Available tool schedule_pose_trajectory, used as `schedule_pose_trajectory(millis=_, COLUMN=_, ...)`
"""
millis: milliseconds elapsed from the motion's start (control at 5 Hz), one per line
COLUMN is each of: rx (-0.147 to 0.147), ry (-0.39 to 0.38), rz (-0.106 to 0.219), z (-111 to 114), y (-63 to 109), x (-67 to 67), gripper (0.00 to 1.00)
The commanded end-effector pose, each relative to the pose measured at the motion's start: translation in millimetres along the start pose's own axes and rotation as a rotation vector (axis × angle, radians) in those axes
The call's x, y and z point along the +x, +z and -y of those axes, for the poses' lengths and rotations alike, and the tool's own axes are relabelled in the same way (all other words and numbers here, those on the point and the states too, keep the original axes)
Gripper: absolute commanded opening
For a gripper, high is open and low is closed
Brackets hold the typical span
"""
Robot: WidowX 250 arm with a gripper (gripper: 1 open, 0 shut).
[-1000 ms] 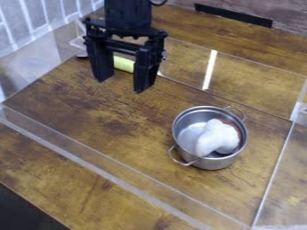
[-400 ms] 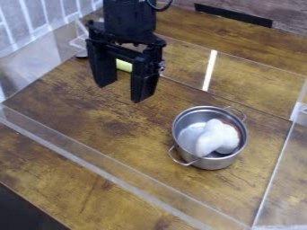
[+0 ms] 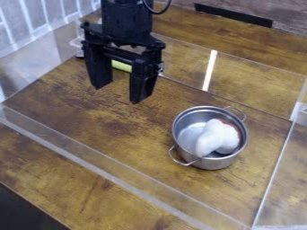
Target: Put the mushroom in the silver pot
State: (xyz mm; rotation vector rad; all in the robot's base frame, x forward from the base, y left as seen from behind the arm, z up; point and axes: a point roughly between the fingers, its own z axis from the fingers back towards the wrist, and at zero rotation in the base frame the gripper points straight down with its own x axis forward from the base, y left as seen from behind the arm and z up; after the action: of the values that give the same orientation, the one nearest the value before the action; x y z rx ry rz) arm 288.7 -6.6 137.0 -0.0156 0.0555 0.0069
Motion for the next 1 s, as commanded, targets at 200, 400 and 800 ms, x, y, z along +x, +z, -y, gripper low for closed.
schedule_pose_trajectory(millis=200, rx=0.001, ry=0.133, rz=0.070, z=-7, y=12.4, x=11.6, gripper=1.00)
schedule_pose_trajectory(millis=400, rx=0.001, ry=0.122, rz=0.051, z=-8, y=5.5, x=10.4, gripper=1.00)
schedule_pose_trajectory(millis=800, rx=0.002, ry=0.184, rz=0.044, z=-15, y=-8.7, x=18.2, gripper=1.00)
